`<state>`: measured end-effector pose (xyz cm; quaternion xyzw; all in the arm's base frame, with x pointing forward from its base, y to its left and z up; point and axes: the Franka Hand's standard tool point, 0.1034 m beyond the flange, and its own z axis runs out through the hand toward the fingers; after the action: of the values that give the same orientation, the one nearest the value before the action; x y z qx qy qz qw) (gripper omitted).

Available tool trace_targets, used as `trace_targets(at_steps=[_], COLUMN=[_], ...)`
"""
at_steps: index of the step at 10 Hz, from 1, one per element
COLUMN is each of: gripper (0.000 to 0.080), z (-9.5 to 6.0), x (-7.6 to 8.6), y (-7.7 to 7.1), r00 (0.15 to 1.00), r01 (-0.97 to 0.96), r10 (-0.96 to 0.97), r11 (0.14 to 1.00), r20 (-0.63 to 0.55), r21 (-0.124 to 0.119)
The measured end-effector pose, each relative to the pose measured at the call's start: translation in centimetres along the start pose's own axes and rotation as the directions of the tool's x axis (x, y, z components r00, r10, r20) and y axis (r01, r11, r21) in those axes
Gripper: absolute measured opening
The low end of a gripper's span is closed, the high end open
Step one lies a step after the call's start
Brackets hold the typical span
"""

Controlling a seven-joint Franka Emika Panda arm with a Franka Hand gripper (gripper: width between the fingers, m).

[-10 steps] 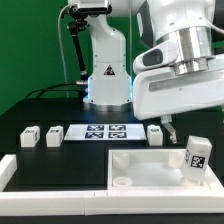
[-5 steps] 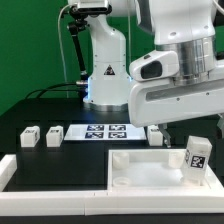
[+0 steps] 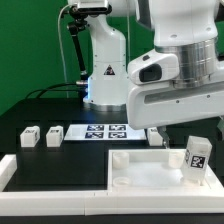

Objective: Assemble square table

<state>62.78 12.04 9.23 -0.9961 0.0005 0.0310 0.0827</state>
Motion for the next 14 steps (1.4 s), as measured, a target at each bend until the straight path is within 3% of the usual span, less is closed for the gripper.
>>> trace_targets(at_steps=[4,5,6,7,8,13,14], gripper=[0.0649,0.0535,0.0369,0.0369,0.0295,0.0295,0.0295], z=[1.3,1.4,1.4,1.4,1.5,1.6,1.6], x=[0.7,0.7,0.7,0.7,0.7,0.7,0.6], y=[0.2,0.2,0.2,0.4,0.5,0.6,0.7], r00=[1.0,1.0,1.0,0.998,0.992,0.909,0.837], r01=[-0.012,-0.023,-0.024,-0.057,-0.126,-0.416,-0.545], r10=[0.012,0.023,0.024,0.057,0.126,0.416,0.546], r11=[1.0,1.0,1.0,0.998,0.992,0.91,0.838], r20=[-0.021,-0.02,-0.02,-0.02,-0.02,-0.021,-0.049], r21=[0.001,0.001,0.001,0.0,0.001,0.007,0.022])
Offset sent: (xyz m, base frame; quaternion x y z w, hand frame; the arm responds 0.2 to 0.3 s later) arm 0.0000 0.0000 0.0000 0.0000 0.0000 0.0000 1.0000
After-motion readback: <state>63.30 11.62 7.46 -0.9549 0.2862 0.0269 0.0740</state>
